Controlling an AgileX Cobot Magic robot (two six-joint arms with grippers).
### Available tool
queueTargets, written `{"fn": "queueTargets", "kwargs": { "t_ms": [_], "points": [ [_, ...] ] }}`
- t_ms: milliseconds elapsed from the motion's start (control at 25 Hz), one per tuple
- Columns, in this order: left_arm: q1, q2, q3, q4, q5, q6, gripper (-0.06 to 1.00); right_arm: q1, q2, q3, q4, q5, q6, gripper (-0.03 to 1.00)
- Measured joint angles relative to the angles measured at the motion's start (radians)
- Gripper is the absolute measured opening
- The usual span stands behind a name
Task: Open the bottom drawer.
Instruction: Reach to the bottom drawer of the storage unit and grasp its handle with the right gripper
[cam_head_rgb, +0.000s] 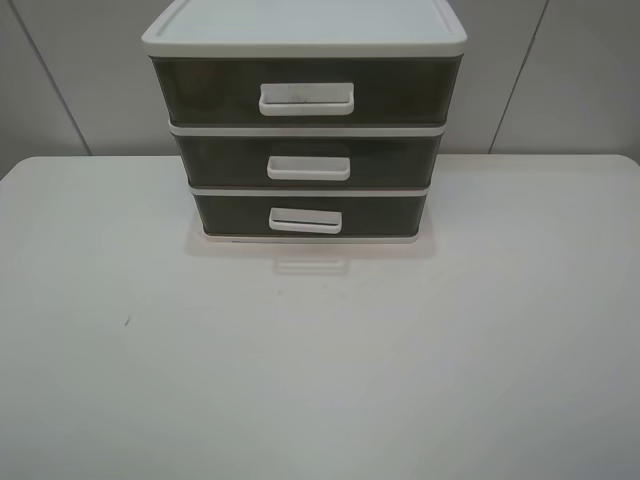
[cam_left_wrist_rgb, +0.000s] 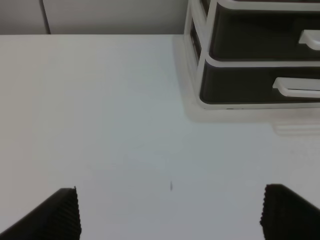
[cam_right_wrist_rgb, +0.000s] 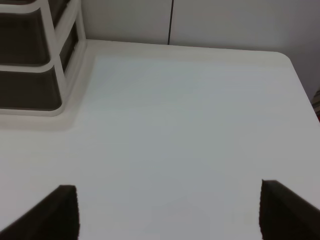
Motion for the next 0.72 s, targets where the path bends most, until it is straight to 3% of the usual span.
{"fn": "queueTargets", "kwargs": {
  "t_ms": [280, 400, 520, 720],
  "points": [
    [0.0, 0.0, 0.0, 0.0, 0.0, 0.0, 0.74, 0.0, 0.394, -0.205, 0.091, -0.01, 0.0, 0.72],
    [0.0, 0.0, 0.0, 0.0, 0.0, 0.0, 0.74, 0.012, 0.519, -0.238, 0.141, -0.063, 0.0, 0.72],
    [0.0, 0.0, 0.0, 0.0, 0.0, 0.0, 0.74, 0.097, 0.609, -0.238, 0.152, -0.179, 0.0, 0.72],
    [0.0, 0.0, 0.0, 0.0, 0.0, 0.0, 0.74, 0.341, 0.737, -0.238, 0.073, -0.33, 0.0, 0.72]
  ]
}}
